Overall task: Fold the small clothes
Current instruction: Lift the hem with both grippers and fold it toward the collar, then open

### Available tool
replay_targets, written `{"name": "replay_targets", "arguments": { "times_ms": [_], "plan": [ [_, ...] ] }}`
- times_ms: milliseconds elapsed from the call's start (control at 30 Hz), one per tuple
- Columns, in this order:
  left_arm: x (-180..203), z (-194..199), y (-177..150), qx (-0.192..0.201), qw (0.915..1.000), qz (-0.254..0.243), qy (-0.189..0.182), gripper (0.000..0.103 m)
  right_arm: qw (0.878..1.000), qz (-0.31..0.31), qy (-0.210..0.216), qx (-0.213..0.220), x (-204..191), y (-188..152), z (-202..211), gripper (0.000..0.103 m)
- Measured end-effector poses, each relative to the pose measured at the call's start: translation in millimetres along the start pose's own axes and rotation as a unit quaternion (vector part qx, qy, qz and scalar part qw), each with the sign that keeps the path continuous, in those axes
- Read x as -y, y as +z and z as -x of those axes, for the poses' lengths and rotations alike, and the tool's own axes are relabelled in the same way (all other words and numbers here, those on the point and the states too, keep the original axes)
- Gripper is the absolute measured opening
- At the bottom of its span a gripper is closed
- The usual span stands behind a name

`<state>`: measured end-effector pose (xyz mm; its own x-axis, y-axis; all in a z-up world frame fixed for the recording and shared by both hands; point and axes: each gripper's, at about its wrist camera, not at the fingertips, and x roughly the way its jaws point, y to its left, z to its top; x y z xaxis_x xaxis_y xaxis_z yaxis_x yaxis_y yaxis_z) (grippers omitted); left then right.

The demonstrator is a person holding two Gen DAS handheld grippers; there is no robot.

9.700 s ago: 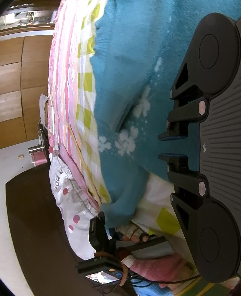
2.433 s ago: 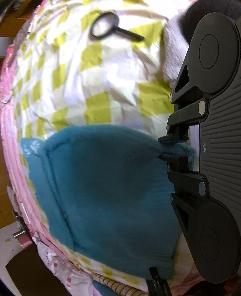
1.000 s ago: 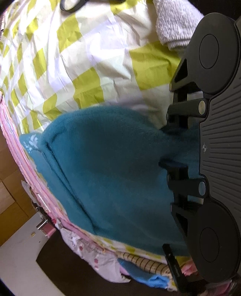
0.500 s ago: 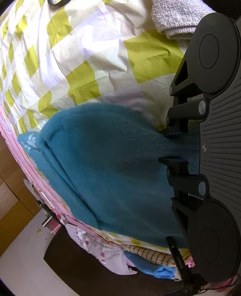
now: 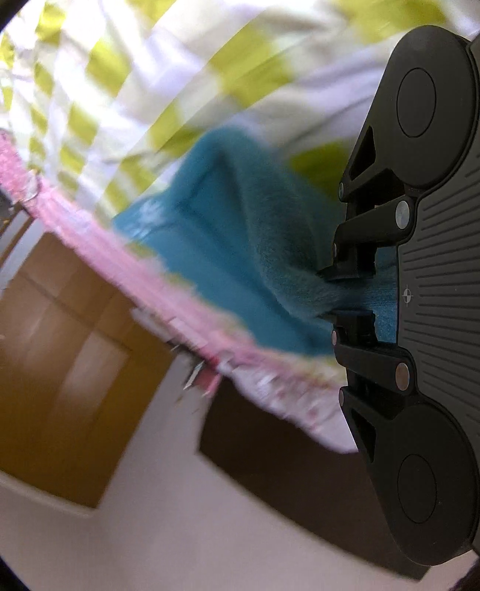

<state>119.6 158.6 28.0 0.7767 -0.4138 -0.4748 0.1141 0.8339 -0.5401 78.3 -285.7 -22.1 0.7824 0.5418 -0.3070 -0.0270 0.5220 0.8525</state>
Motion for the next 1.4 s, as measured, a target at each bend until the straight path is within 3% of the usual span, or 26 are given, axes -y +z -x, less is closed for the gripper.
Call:
{"name": "replay_targets", "arguments": {
  "times_ms": [133, 367, 633, 833, 1100, 1200, 1333, 1400],
  "plan": [
    [-3.6, -30.5, 30.7, 0.032, 0.9994, 0.009, -0.002, 0.017, 0.999, -0.022, 0.017, 0.03, -0.7, 34.7, -29.0, 0.014],
    [-16.5, -80.7, 64.6, 0.057, 0.998, 0.02, 0.018, 0.017, 0.997, -0.041, 0.008, 0.063, 7.6, 83.4, -79.7, 0.014],
    [-29.2, -125.9, 86.5, 0.06, 0.9965, 0.015, 0.056, 0.017, 0.995, -0.059, -0.023, 0.083, 21.3, 120.4, -129.4, 0.014],
    [-32.4, -155.3, 94.4, 0.047, 0.9964, 0.008, 0.071, 0.016, 0.991, -0.099, -0.04, 0.085, 38.3, 133.5, -161.8, 0.014],
    [-41.0, -173.5, 100.1, 0.037, 0.9959, 0.026, 0.079, 0.019, 0.989, -0.102, -0.06, 0.091, 46.7, 147.5, -189.5, 0.014],
    [-45.8, -173.6, 101.3, 0.034, 0.9953, 0.052, 0.074, 0.023, 0.989, -0.112, -0.061, 0.076, 52.0, 151.4, -198.1, 0.019],
    [-43.2, -173.4, 102.1, 0.036, 0.9952, 0.052, 0.074, 0.028, 0.987, -0.131, -0.025, 0.086, 51.3, 154.8, -195.5, 0.048],
    [-41.6, -172.1, 102.3, 0.042, 0.9945, 0.058, 0.076, 0.031, 0.988, -0.121, -0.007, 0.094, 46.8, 158.9, -194.3, 0.051]
  ]
}}
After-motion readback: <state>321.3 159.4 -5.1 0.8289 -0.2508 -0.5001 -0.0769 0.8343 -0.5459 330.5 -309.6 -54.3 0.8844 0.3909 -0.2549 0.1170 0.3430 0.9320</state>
